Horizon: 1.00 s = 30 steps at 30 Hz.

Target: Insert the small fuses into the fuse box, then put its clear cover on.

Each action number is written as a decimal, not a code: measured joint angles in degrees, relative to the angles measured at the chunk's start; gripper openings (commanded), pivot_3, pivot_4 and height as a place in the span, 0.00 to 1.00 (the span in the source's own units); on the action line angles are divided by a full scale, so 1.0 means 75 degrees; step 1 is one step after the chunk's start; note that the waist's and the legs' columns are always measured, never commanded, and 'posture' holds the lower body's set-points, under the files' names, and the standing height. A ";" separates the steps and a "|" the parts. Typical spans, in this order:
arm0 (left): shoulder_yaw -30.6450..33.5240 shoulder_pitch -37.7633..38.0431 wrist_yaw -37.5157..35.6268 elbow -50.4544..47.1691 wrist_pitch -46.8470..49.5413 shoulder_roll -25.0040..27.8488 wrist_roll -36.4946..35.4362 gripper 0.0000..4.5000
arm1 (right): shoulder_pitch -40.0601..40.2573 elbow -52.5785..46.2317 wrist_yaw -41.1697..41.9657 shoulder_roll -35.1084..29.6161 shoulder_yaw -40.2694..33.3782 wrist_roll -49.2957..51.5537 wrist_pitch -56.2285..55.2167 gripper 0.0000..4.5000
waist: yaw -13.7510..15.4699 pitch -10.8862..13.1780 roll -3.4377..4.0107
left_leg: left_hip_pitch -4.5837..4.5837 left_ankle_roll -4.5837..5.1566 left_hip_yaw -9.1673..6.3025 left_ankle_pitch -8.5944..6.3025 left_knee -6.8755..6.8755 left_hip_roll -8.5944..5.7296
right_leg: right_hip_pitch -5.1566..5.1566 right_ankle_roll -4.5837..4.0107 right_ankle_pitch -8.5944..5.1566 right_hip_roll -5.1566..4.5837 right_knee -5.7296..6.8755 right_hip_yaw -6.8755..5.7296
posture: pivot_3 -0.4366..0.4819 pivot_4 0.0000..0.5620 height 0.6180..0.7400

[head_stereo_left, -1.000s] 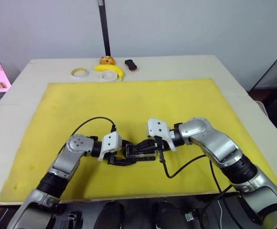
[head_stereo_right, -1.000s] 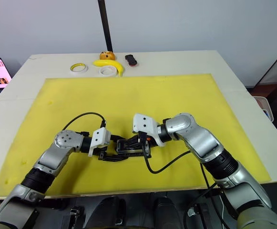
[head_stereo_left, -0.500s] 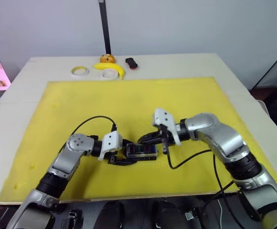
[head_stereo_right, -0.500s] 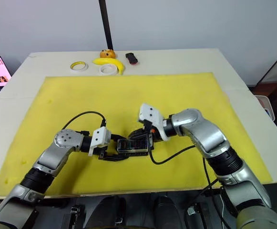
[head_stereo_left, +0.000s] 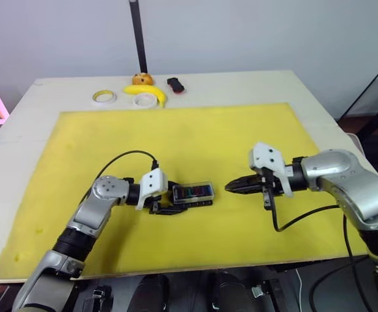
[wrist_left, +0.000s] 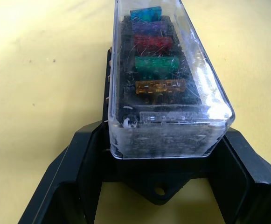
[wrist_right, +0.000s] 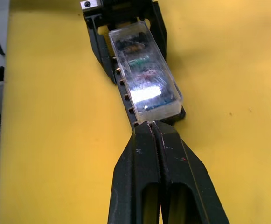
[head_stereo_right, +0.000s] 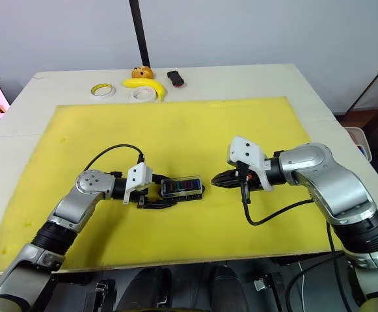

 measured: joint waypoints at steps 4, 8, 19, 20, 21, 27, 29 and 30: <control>-0.0008 -0.0077 -0.0126 -0.0001 0.0183 0.0266 0.0007 0.99 | 0.0097 -0.0068 -0.0127 -0.0023 -0.0068 0.0002 0.0002 0.00 | -0.0027 0.0000 0.0000 | 0.0001 0.0000 0.0001 0.0000 -0.0001 0.0001 | -0.0003 0.0000 -0.0001 0.0001 0.0000 0.0000 | 0.48 0.27 1.00; 0.0100 0.0069 -0.0364 -0.0261 0.0406 0.0773 -0.0131 1.00 | 0.0174 -0.0181 -0.0203 -0.0109 -0.0081 -0.0007 -0.0017 0.18 | -0.0130 0.0001 0.0000 | 0.0000 0.0000 0.0002 0.0000 -0.0007 0.0004 | -0.0006 0.0000 -0.0001 0.0002 -0.0001 0.0002 | 0.48 0.27 1.00; 0.2270 0.1349 -0.0591 -0.2340 0.2522 0.3161 -0.1652 1.00 | 0.0209 0.0162 0.0495 -0.1215 -0.0352 -0.0189 -0.0921 1.00 | -0.0115 0.0048 0.0010 | -0.0007 -0.0001 0.0014 -0.0001 -0.0015 0.0008 | -0.0023 -0.0003 -0.0003 -0.0012 -0.0009 0.0008 | 0.48 0.27 1.00; 0.2524 0.1434 -0.0554 -0.2543 0.2753 0.3294 -0.1820 1.00 | 0.0219 0.0191 0.0583 -0.1315 -0.0429 -0.0186 -0.0991 1.00 | -0.0118 0.0052 0.0011 | -0.0010 -0.0001 0.0015 -0.0001 -0.0015 0.0003 | -0.0024 -0.0002 -0.0003 -0.0017 -0.0011 0.0008 | 0.48 0.27 1.00; 0.2834 0.1609 -0.0535 -0.2799 0.2977 0.3458 -0.2011 1.00 | 0.0246 0.0221 0.0716 -0.1445 -0.0508 -0.0161 -0.1071 1.00 | -0.0127 0.0061 0.0008 | -0.0013 -0.0001 0.0019 -0.0002 -0.0015 0.0002 | -0.0025 -0.0002 -0.0003 -0.0020 -0.0013 0.0011 | 0.48 0.27 1.00; 0.4583 0.3009 -0.0527 -0.3833 0.3750 0.4245 -0.2507 1.00 | 0.0442 0.0699 0.1430 -0.2239 -0.0943 -0.0160 -0.1491 1.00 | -0.0144 0.0105 0.0016 | -0.0014 0.0002 0.0030 -0.0005 -0.0017 0.0007 | -0.0034 -0.0002 -0.0003 -0.0018 -0.0014 0.0017 | 0.48 0.27 1.00; 0.4927 0.3392 -0.0483 -0.4135 0.3934 0.4310 -0.2604 1.00 | 0.0491 0.0881 0.1547 -0.2269 -0.0958 -0.0219 -0.1699 1.00 | -0.0142 0.0108 0.0014 | -0.0012 0.0001 0.0029 -0.0005 -0.0016 0.0013 | -0.0035 -0.0003 -0.0002 -0.0017 -0.0011 0.0017 | 0.48 0.27 1.00; 0.5056 0.3580 -0.0461 -0.4302 0.4021 0.4321 -0.2653 1.00 | 0.0492 0.0959 0.1577 -0.2270 -0.0958 -0.0238 -0.1784 1.00 | -0.0139 0.0112 0.0020 | -0.0011 0.0001 0.0030 -0.0004 -0.0016 0.0013 | -0.0035 -0.0003 -0.0002 -0.0015 -0.0010 0.0017 | 0.48 0.27 1.00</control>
